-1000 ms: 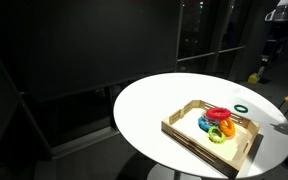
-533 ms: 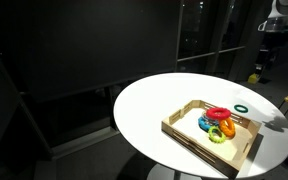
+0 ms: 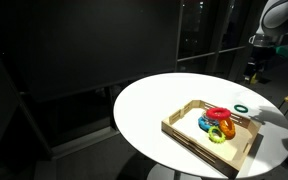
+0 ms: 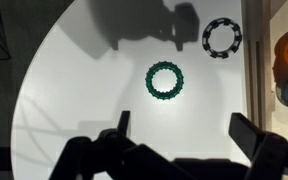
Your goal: Put the green ring in the box.
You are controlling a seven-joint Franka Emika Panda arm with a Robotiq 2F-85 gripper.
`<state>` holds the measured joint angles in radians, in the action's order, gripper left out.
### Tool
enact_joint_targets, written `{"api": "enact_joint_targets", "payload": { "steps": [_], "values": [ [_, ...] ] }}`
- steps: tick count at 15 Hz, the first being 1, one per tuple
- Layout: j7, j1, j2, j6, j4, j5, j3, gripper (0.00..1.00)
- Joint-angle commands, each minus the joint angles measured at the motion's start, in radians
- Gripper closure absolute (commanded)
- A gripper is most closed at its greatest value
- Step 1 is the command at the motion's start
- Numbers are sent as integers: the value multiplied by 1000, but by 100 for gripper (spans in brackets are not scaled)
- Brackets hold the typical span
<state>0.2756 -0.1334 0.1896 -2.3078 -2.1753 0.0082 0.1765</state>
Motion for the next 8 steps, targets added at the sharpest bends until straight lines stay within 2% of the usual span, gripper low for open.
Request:
{"api": "enact_joint_targets", "payload": {
  "steps": [1,8],
  "values": [
    [-47,-15,63,-55,13,-2,-19,0],
    [-104,-22,193,-135,34,13,-36,0]
  ]
}}
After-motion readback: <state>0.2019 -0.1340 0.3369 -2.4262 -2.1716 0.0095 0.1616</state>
